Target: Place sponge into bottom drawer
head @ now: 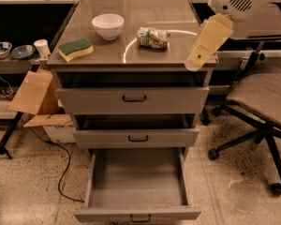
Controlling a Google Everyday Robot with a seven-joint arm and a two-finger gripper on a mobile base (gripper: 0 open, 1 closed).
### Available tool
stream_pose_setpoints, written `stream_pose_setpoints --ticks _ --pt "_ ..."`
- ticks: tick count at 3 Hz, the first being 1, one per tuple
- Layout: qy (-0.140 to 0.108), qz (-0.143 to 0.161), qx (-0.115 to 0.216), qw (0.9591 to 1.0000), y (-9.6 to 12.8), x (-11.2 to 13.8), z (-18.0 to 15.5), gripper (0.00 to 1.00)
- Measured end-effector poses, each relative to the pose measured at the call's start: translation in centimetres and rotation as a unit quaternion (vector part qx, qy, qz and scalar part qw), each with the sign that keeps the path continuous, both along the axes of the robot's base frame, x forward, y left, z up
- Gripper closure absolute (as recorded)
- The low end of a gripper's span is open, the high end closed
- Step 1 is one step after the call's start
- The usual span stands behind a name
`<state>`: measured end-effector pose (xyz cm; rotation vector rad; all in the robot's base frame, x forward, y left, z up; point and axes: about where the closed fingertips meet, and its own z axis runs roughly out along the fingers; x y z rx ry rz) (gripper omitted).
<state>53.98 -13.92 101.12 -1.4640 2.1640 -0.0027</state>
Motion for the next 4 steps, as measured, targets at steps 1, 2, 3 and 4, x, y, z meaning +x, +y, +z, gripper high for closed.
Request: stream_pose_setpoints --ticks 1,2,3,4 --pt "0.000 0.000 0.000 1.0000 0.0 0.0 0.0 0.00" --pt "-0.001 -0.035 0.033 0.9988 2.6 1.8 -2.0 0.00" --pt "-0.019 -0.066 0.058 0.9959 8.4 5.7 -3.9 0.00" --pt "-0.058 -0.091 0.073 0.9915 14.3 10.9 -5.1 0.00"
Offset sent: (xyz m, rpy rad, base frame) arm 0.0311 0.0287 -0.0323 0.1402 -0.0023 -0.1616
